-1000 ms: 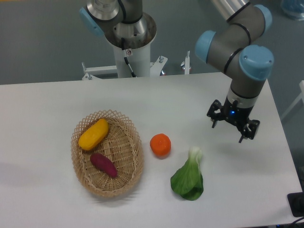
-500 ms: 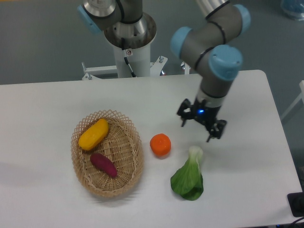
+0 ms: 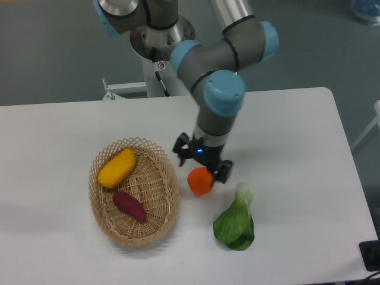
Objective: Pick up the mango from the basket
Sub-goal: 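Lower the gripper into the basket over the yellow mango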
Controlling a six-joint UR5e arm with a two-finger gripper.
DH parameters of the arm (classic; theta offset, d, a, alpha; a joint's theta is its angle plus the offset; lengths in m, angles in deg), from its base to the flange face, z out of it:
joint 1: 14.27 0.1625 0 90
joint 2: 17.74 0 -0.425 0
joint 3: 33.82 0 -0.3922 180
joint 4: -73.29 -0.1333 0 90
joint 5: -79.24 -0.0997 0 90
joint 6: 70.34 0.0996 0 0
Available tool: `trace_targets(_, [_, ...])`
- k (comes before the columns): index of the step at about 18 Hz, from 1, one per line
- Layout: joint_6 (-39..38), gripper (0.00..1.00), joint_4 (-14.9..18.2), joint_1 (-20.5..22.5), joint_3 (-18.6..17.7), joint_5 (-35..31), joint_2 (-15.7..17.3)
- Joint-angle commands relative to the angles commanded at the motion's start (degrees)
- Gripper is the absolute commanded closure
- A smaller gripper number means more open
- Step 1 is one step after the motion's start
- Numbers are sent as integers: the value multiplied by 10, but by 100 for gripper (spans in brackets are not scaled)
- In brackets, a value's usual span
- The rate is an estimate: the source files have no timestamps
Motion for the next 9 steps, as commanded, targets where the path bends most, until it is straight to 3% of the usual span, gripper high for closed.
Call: trace_targets(9, [-85,0,-3,-79,-46,4,3])
